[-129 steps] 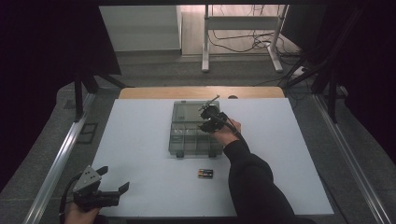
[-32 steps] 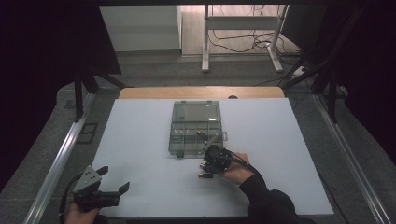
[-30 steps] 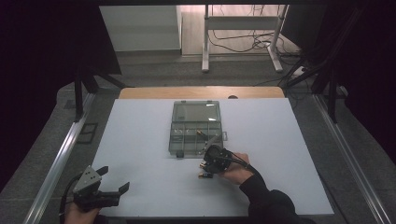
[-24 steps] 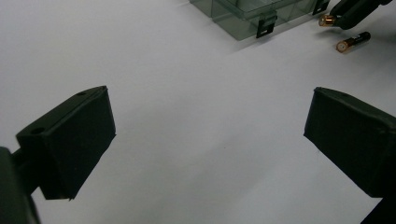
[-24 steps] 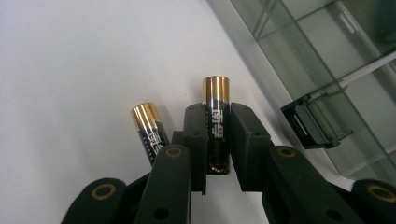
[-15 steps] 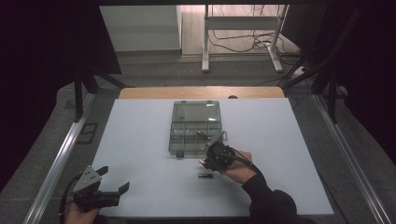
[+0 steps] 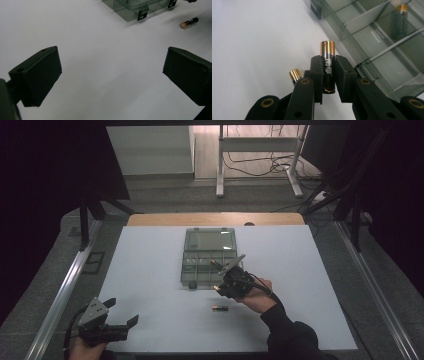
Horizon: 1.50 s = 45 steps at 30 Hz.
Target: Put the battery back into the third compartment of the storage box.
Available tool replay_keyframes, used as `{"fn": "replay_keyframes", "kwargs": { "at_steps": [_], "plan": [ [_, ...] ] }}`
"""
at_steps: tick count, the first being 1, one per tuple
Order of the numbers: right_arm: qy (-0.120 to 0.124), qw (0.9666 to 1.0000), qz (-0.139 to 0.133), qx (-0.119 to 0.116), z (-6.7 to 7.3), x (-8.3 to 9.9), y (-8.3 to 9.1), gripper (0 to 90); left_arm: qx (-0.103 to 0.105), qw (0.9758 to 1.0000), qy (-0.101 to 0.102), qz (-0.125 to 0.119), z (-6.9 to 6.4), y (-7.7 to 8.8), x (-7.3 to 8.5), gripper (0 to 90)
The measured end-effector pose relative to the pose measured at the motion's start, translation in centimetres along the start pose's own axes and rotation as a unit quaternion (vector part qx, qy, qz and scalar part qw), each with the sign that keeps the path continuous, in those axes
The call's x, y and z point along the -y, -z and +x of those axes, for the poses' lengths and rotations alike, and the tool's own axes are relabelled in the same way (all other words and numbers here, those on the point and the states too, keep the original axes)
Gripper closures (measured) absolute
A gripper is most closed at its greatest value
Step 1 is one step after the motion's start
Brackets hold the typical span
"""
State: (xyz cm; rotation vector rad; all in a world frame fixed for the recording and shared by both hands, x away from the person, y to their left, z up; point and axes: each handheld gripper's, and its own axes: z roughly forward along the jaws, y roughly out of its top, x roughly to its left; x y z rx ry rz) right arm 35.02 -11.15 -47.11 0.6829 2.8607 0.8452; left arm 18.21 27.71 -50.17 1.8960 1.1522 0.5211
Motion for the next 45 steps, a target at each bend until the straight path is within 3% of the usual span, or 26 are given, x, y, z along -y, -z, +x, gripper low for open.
{"fn": "replay_keyframes", "kwargs": {
  "at_steps": [12,24,45],
  "plan": [
    [-0.015,0.9998,-0.015,0.007,-0.8,-1.1,0.8,76.1,-0.001,1.0000,0.000,0.001,0.0,0.0,0.0,2.3],
    [-0.032,0.9987,-0.035,0.018,-2.4,-2.4,1.3,76.1,-0.001,1.0000,0.000,0.001,0.0,-0.1,0.0,2.3],
    [-0.044,0.9969,-0.031,0.058,-5.2,-5.9,0.1,76.0,0.001,1.0000,-0.004,0.002,0.0,0.0,0.0,2.3]
  ]
}}
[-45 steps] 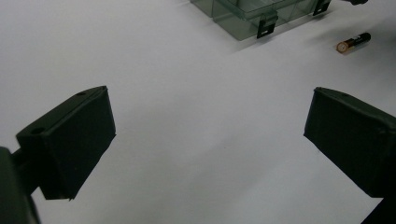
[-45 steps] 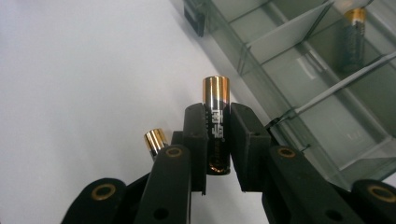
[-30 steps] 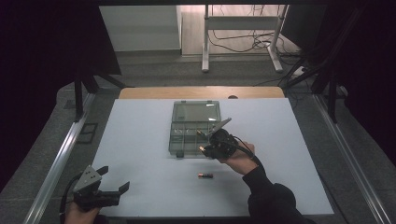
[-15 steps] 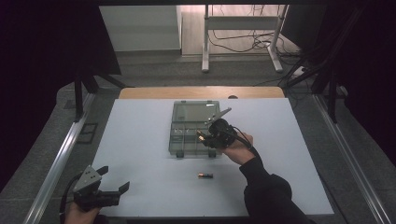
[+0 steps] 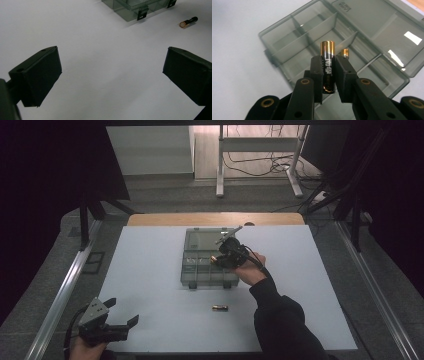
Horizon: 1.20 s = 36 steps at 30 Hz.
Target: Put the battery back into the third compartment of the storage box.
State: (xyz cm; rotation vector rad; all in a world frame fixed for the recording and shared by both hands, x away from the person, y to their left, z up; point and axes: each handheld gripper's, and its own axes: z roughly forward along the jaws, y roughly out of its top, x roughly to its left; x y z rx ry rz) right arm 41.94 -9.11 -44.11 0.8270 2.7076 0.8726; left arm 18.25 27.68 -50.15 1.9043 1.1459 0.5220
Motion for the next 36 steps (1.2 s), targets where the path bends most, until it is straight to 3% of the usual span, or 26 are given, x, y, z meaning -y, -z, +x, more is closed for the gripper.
{"fn": "replay_keyframes", "kwargs": {
  "at_steps": [12,23,30,35,36],
  "plan": [
    [-0.026,0.9990,0.011,0.034,-1.8,-1.1,-1.8,76.0,0.001,1.0000,0.001,-0.002,0.0,0.0,0.0,2.3],
    [-0.038,0.9980,0.021,0.046,-2.5,-1.1,-4.3,74.1,0.003,1.0000,0.002,-0.003,0.1,0.1,0.0,2.3],
    [-0.040,0.9978,-0.002,0.053,-2.5,-1.0,-3.8,40.6,0.003,1.0000,0.003,-0.004,0.1,0.1,0.1,2.3],
    [-0.035,0.9988,-0.004,0.035,-2.3,-0.6,-2.8,14.4,0.003,1.0000,0.003,-0.003,0.1,0.1,0.0,2.3],
    [-0.035,0.9988,-0.004,0.035,-2.3,-0.6,-2.8,14.4,0.003,1.0000,0.003,-0.003,0.1,0.1,0.0,2.3]
  ]
}}
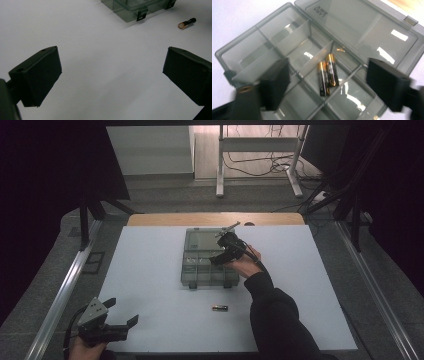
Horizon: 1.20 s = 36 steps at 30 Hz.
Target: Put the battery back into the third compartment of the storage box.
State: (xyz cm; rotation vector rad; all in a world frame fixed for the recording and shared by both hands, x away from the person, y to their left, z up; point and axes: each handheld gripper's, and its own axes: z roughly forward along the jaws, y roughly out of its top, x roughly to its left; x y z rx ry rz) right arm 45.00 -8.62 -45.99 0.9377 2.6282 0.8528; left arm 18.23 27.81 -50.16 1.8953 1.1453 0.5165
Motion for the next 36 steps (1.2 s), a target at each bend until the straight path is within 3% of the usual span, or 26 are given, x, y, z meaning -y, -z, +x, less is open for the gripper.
{"fn": "replay_keyframes", "kwargs": {
  "at_steps": [6,17,23,30,36],
  "plan": [
    [0.016,0.9994,0.025,-0.018,0.6,0.8,0.9,3.5,0.000,1.0000,0.000,0.000,0.0,0.0,0.0,2.3],
    [0.044,0.9986,-0.025,-0.018,2.1,2.7,3.4,0.0,-0.001,1.0000,-0.001,0.001,0.0,0.0,0.0,2.3],
    [0.043,0.9982,-0.037,-0.020,2.9,3.8,4.4,0.1,-0.002,1.0000,-0.001,0.001,-0.1,0.0,0.0,2.3],
    [0.064,0.9969,-0.034,-0.030,3.7,5.1,4.8,0.0,-0.002,1.0000,-0.003,0.001,-0.1,0.0,0.0,2.3],
    [0.060,0.9971,-0.027,-0.038,4.2,6.0,5.1,0.0,-0.001,1.0000,-0.004,0.001,-0.1,0.0,0.0,2.3]
  ]
}}
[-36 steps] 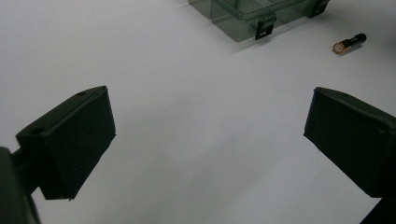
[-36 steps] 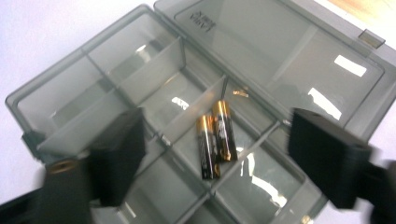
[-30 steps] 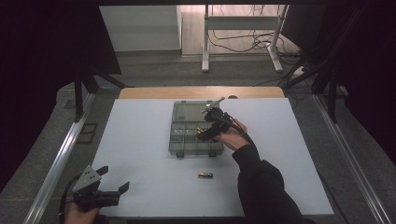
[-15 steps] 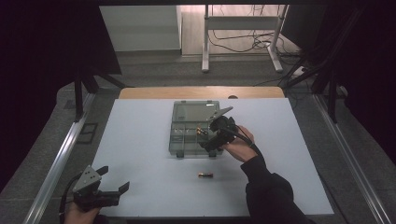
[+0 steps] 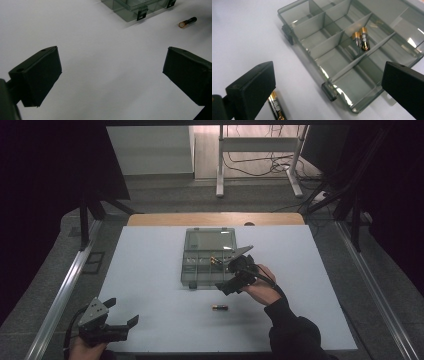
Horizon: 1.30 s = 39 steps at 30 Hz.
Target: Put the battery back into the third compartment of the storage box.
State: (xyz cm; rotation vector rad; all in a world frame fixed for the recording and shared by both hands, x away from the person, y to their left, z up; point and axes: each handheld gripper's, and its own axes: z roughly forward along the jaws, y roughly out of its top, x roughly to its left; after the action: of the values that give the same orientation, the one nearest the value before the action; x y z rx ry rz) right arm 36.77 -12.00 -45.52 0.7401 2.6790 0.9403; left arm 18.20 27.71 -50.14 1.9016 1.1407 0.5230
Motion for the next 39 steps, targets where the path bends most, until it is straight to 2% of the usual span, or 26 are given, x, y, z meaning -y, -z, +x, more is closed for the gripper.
{"fn": "replay_keyframes", "kwargs": {
  "at_steps": [3,4,7,8,10,14,15,16,18,21,26,27,29,30,31,32,33,34,35,39],
  "plan": [
    [-0.011,0.9999,0.010,-0.002,0.3,0.4,0.2,0.5,0.000,1.0000,0.000,0.000,0.0,0.0,0.0,2.3],
    [-0.009,0.9997,0.022,-0.002,0.7,0.7,0.2,0.9,0.000,1.0000,0.000,0.000,0.0,0.0,0.0,2.3],
    [0.000,0.9995,0.031,-0.007,1.2,1.0,0.3,0.9,0.000,1.0000,-0.001,0.001,0.0,0.0,0.0,2.3],
    [-0.004,0.9991,0.040,-0.016,1.6,1.2,0.3,2.4,0.000,1.0000,-0.002,0.002,0.0,0.0,0.0,2.3],
    [-0.006,0.9988,0.046,-0.016,1.9,1.3,0.3,3.2,-0.001,1.0000,-0.002,0.002,0.0,0.0,0.0,2.3],
    [0.007,0.9975,0.070,-0.011,2.8,1.7,0.0,7.4,-0.001,1.0000,-0.002,0.001,-0.1,0.0,0.0,2.3],
    [0.008,0.9971,0.075,-0.010,3.0,1.9,-0.1,9.8,-0.001,1.0000,-0.002,0.001,-0.1,0.0,0.0,2.3],
    [0.012,0.9964,0.083,-0.009,3.4,2.1,-0.3,16.1,-0.001,1.0000,-0.003,0.001,-0.1,0.0,0.0,2.3],
    [0.015,0.9961,0.086,-0.011,3.6,2.3,-0.4,19.6,-0.001,1.0000,-0.003,0.002,-0.1,0.0,0.0,2.3],
    [0.023,0.9942,0.100,-0.032,4.1,2.6,-0.8,28.2,0.000,1.0000,-0.002,0.002,-0.1,0.0,0.0,2.3],
    [0.042,0.9892,0.132,-0.048,4.6,2.7,-1.9,44.1,-0.001,1.0000,-0.002,0.001,-0.1,0.0,0.0,2.3],
    [0.048,0.9873,0.142,-0.051,4.8,2.8,-2.3,51.1,-0.001,1.0000,-0.002,0.002,-0.1,0.0,0.0,2.3],
    [0.052,0.9864,0.146,-0.054,5.0,2.8,-2.6,53.0,-0.001,1.0000,-0.002,0.002,-0.1,0.0,0.0,2.3],
    [0.069,0.9840,0.157,-0.048,5.3,3.0,-3.1,58.0,-0.001,1.0000,-0.002,0.002,-0.1,0.0,0.0,2.3],
    [0.069,0.9840,0.157,-0.048,5.3,3.0,-3.1,58.0,-0.001,1.0000,-0.003,0.002,-0.1,0.0,0.0,2.3],
    [0.075,0.9821,0.165,-0.051,5.4,3.1,-3.4,60.3,-0.001,1.0000,-0.004,0.002,-0.1,0.0,0.0,2.3],
    [0.086,0.9818,0.162,-0.051,5.5,3.2,-3.5,63.9,-0.001,1.0000,-0.004,0.002,-0.1,0.0,0.0,2.3],
    [0.082,0.9822,0.160,-0.054,5.6,3.2,-3.5,72.2,-0.001,1.0000,-0.004,0.002,-0.1,0.0,0.0,2.3],
    [0.093,0.9805,0.163,-0.060,5.6,3.2,-3.4,75.6,-0.001,1.0000,-0.004,0.002,-0.1,0.0,0.0,2.3],
    [0.091,0.9812,0.162,-0.054,5.8,3.2,-3.4,76.3,-0.001,1.0000,-0.005,0.002,-0.1,0.0,0.0,2.3]
  ]
}}
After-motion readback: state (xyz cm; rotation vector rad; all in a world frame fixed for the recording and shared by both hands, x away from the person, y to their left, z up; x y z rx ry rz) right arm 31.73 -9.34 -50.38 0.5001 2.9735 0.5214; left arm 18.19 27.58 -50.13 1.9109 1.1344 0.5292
